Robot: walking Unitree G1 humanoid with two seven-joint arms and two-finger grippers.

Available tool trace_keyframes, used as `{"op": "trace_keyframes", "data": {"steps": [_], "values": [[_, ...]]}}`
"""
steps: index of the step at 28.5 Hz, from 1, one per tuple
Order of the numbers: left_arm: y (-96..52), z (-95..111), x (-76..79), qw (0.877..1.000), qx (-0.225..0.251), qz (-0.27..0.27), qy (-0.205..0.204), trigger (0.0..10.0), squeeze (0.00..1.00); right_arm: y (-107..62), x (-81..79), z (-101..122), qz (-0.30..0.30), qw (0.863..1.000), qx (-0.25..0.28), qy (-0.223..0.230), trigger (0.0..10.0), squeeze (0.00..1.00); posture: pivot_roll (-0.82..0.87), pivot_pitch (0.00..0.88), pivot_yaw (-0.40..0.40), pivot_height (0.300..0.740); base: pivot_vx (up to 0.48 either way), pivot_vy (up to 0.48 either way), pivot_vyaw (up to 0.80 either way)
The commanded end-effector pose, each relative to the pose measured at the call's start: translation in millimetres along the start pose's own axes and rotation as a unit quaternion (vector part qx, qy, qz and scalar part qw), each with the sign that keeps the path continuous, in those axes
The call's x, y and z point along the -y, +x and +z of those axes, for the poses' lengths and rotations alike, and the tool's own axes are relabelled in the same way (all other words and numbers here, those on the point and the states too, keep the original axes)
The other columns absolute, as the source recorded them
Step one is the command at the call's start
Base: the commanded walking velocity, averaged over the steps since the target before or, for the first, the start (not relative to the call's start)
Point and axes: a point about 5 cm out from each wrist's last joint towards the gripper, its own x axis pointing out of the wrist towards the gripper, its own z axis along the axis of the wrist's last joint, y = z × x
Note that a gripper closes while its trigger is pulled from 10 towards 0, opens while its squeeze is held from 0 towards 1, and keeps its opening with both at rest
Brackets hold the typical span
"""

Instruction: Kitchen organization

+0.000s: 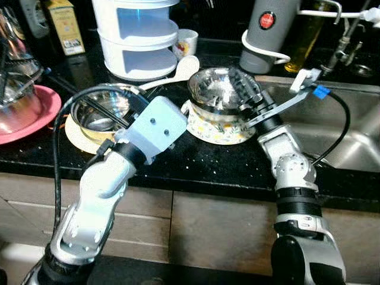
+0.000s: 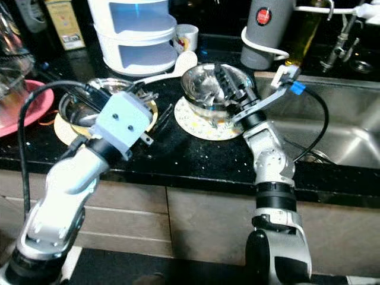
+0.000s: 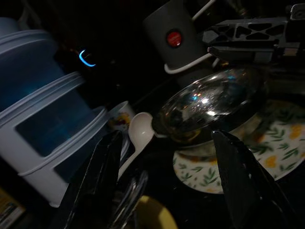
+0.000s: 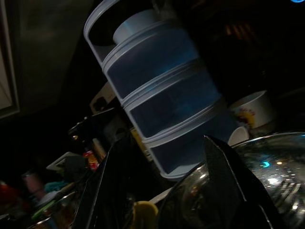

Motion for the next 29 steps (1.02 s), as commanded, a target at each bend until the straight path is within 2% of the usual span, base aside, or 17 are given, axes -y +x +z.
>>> {"op": "trace_keyframes", "data": {"steps": [1,4,5,7,9,18,21,24,25,29], "values": [[0.1,-2,4.9,1.000,0.000,-0.011,-0.007,10.0,0.00,0.6,-0.6,9,-0.002,1.000,0.007,-0.029,10.0,0.00,0.09,0.033,-0.061,0.732,0.000,0.000,0.00],[0.6,-2,5.2,1.000,0.001,-0.010,-0.008,10.0,0.00,0.9,-1.6,12,0.006,0.998,-0.008,-0.065,10.0,0.00,0.09,0.034,-0.062,0.732,0.000,0.000,0.00],[0.8,-2,5.5,1.000,0.002,-0.011,-0.009,10.0,0.00,0.6,-2.6,11,0.015,0.996,-0.023,-0.089,10.0,0.00,0.09,0.035,-0.062,0.732,0.000,0.000,0.00],[0.8,-2,5.5,1.000,0.002,-0.011,-0.009,10.0,0.00,0.6,-2.6,11,0.015,0.996,-0.023,-0.089,10.0,0.00,0.09,0.035,-0.062,0.732,0.000,0.000,0.00],[2.5,-4,7.1,1.000,0.008,-0.024,-0.013,10.0,0.00,-1.7,0.9,17,0.023,0.990,-0.045,-0.135,10.0,0.00,0.09,0.036,-0.061,0.732,0.000,0.000,0.00],[11.9,-1,7.1,0.998,0.037,-0.045,-0.026,10.0,0.00,-5.5,16.0,27,-0.038,0.986,-0.043,-0.154,10.0,0.00,0.07,0.034,-0.051,0.732,0.000,0.000,0.00],[15.4,-2,6.1,0.997,0.031,-0.029,-0.065,10.0,0.00,-6.0,15.6,26,-0.041,0.986,-0.041,-0.153,10.0,0.00,0.07,0.034,-0.051,0.732,0.000,0.000,0.00],[16.8,-1,8.5,0.996,0.032,-0.032,-0.083,10.0,0.00,-5.3,15.0,25,-0.042,0.987,-0.039,-0.150,10.0,0.00,0.07,0.032,-0.047,0.732,0.000,0.000,0.00],[17.1,-1,9.6,0.995,0.031,-0.034,-0.092,10.0,0.00,-4.7,14.6,25,-0.042,0.988,-0.038,-0.147,10.0,0.00,0.07,0.031,-0.048,0.732,0.000,-0.420,0.00],[18.2,-1,10.6,0.995,0.029,-0.033,-0.088,10.0,0.00,-2.2,13.7,23,-0.042,0.989,-0.034,-0.140,10.0,0.00,0.07,0.030,-0.051,0.732,0.000,-0.480,0.00]]}}
